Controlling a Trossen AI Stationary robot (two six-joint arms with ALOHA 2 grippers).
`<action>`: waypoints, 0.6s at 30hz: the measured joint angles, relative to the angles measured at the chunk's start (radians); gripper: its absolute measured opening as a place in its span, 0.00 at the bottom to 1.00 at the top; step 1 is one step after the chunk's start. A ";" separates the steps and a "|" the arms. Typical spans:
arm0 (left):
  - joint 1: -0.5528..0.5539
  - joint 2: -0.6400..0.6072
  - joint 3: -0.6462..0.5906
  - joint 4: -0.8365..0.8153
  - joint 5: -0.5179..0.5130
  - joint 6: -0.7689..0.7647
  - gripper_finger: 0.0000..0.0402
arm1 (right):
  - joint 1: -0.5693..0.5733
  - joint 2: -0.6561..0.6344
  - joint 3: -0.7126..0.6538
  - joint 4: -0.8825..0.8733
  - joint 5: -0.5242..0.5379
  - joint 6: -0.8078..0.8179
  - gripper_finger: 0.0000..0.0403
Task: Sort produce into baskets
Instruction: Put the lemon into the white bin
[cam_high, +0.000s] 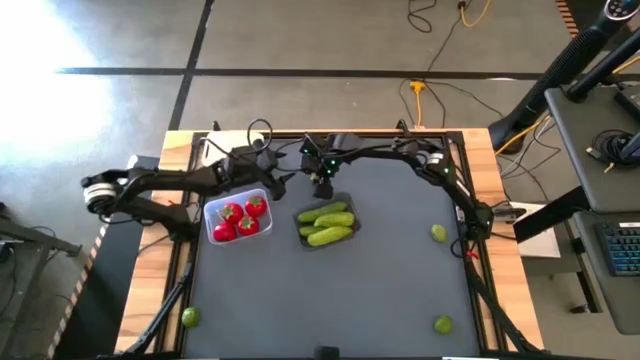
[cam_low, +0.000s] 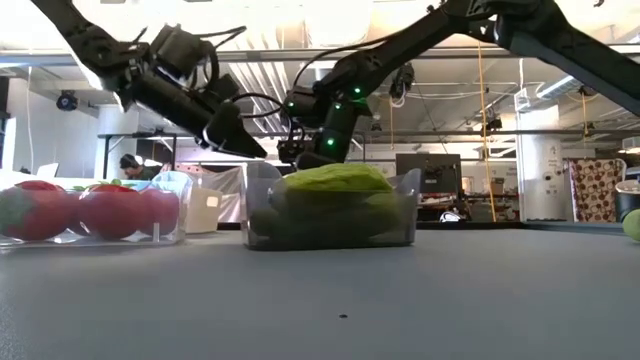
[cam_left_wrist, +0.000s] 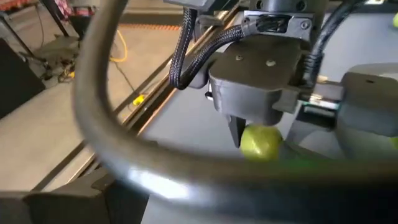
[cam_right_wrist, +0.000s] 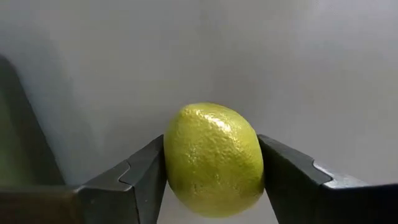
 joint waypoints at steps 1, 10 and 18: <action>0.000 0.013 -0.008 0.033 0.000 0.001 0.78 | 0.000 0.001 0.008 -0.011 0.003 -0.009 0.58; 0.009 0.125 0.005 0.112 0.090 0.017 0.78 | 0.003 -0.015 0.056 -0.114 0.007 -0.039 0.81; 0.037 0.314 0.106 0.137 0.161 0.033 0.78 | 0.020 -0.195 0.036 -0.260 0.045 0.028 0.88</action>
